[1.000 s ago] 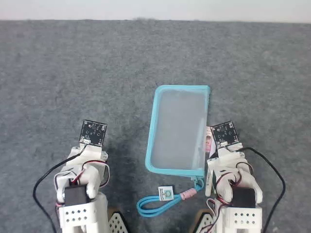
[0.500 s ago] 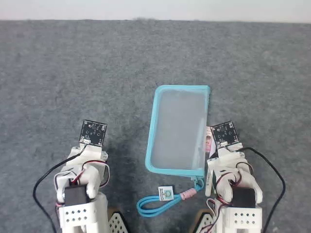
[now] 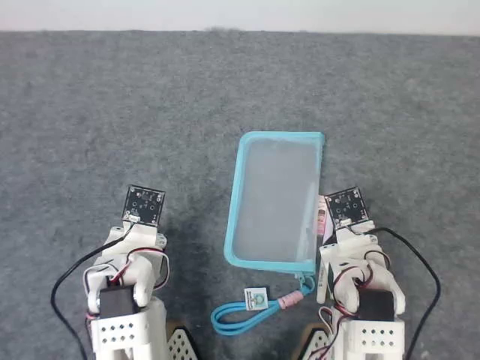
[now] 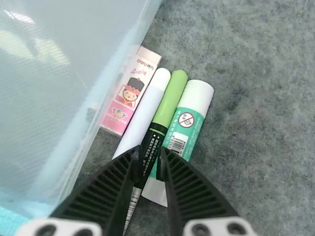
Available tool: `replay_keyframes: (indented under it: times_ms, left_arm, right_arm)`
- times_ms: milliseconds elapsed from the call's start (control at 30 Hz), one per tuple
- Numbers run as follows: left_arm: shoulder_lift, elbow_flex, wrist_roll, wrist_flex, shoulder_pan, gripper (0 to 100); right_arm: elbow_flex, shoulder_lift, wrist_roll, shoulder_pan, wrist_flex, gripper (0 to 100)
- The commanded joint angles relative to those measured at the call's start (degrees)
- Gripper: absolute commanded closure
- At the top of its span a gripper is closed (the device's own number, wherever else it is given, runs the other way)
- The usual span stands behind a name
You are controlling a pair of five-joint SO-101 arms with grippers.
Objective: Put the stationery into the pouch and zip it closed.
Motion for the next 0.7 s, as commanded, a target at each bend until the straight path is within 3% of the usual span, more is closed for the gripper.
replay_keyframes:
  times_ms: [0,267,667]
  left_arm:
    - [0.44,-0.40,-0.53,0.62,0.00,99]
    - [0.44,-0.40,-0.53,0.62,0.00,99]
    - [0.44,-0.40,-0.53,0.62,0.00,99]
  right_arm:
    - [1.05,-0.75,-0.79,0.48,-0.57,93.5]
    - [1.05,-0.75,-1.23,-0.31,-0.57,93.5]
    - [1.05,-0.75,-1.14,-14.55,-0.48,93.5]
